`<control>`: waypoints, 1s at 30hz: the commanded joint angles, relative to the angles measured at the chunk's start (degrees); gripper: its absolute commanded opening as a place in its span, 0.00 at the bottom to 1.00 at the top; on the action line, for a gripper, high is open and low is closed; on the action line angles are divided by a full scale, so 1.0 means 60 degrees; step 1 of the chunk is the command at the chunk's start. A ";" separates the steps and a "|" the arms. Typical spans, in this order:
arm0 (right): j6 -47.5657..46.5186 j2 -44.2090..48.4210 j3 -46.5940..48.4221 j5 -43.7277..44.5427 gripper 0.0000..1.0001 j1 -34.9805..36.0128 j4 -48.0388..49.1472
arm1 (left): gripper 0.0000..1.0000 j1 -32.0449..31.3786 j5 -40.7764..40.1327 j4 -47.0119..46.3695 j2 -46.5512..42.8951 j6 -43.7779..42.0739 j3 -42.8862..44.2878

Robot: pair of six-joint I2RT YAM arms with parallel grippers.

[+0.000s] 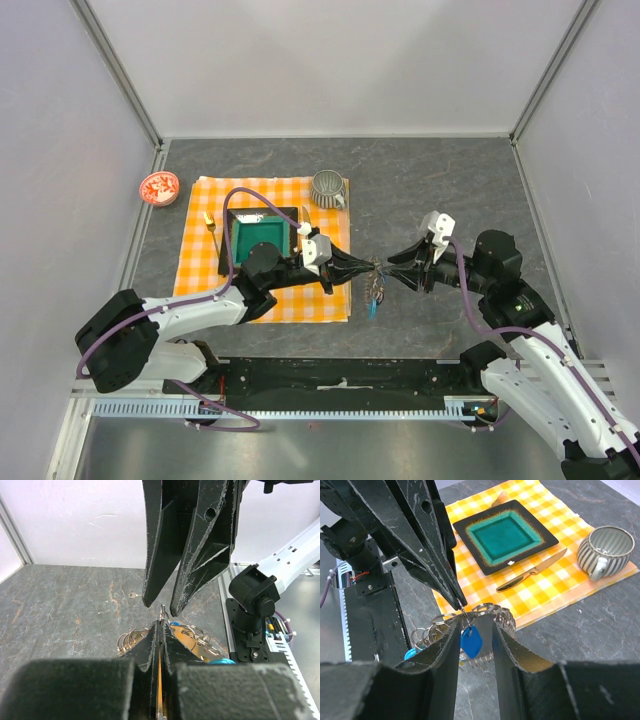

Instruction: Put the keys on the keyring

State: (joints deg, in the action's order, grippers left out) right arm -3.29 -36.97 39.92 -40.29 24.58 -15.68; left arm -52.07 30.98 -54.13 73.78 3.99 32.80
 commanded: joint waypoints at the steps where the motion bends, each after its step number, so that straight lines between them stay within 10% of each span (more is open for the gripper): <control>1: -0.0096 -0.0063 0.0012 -0.0623 0.38 -0.0024 0.0899 | 0.02 0.0066 0.0285 -0.1042 -0.0050 0.0302 0.0159; 20: -0.0038 -0.0430 -0.0325 -0.1370 0.31 -0.0024 0.1236 | 0.02 0.0066 0.0198 -0.1320 -0.0153 0.0419 0.0100; 30: -0.0228 -0.0313 -0.0179 -0.1429 0.07 -0.0024 0.1208 | 0.02 0.0066 0.0329 -0.1086 -0.0226 0.0405 0.0071</control>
State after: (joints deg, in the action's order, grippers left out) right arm -3.33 -39.46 37.89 -47.27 24.58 -10.83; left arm -51.81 32.08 -56.25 73.78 5.45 32.80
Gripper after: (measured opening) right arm 0.113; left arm 0.022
